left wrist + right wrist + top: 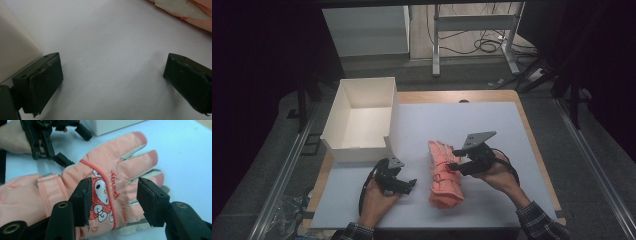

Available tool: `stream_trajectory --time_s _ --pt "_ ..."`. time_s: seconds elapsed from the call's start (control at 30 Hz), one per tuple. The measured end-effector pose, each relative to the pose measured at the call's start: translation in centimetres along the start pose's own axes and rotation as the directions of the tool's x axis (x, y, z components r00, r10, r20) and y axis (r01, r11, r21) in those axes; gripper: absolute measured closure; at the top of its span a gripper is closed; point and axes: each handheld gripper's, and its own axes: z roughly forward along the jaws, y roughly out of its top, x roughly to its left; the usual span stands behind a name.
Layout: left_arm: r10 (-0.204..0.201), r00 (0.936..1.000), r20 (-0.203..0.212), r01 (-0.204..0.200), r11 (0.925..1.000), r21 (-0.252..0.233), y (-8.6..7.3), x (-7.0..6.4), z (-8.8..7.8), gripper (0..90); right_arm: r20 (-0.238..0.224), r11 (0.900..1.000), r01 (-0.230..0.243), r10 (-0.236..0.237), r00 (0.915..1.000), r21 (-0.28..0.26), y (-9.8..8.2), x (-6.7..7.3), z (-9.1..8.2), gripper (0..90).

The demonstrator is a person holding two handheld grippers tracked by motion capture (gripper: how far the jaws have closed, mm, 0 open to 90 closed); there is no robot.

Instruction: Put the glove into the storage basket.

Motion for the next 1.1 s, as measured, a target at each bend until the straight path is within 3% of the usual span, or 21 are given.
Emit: stream_trajectory --time_s 0.3,0.43,0.57,0.6,0.77,1.1 --pt "0.000 1.0000 0.000 0.000 1.0000 0.000 0.0 0.0 0.0 2.2 0.054 0.999 -0.012 0.014 0.9985 -0.036 -0.2 -0.2 -2.1 46.3" --pt "0.000 1.0000 0.000 0.000 1.0000 0.000 0.0 0.0 0.0 2.1 0.068 0.999 -0.030 0.033 0.9971 -0.044 -0.8 -0.3 -3.0 54.1" --pt "-0.006 1.0000 0.001 0.006 1.0000 -0.004 0.0 0.0 0.0 2.1 0.084 0.998 -0.053 0.057 0.9948 -0.045 -1.6 -0.3 -3.8 65.8" --pt "-0.007 1.0000 0.001 0.007 1.0000 -0.005 0.0 0.0 0.0 2.1 0.082 0.997 -0.069 0.073 0.9940 -0.043 -2.1 -0.3 -4.2 73.3" --pt "0.003 1.0000 -0.001 -0.003 1.0000 0.001 0.0 0.0 0.0 2.1 0.092 0.994 -0.098 0.101 0.9906 -0.039 -3.3 -0.3 -4.6 86.3" --pt "0.003 1.0000 0.000 -0.003 1.0000 0.003 0.0 0.0 0.0 2.1 0.080 0.991 -0.131 0.134 0.9878 -0.035 -5.2 0.1 -4.8 89.2"
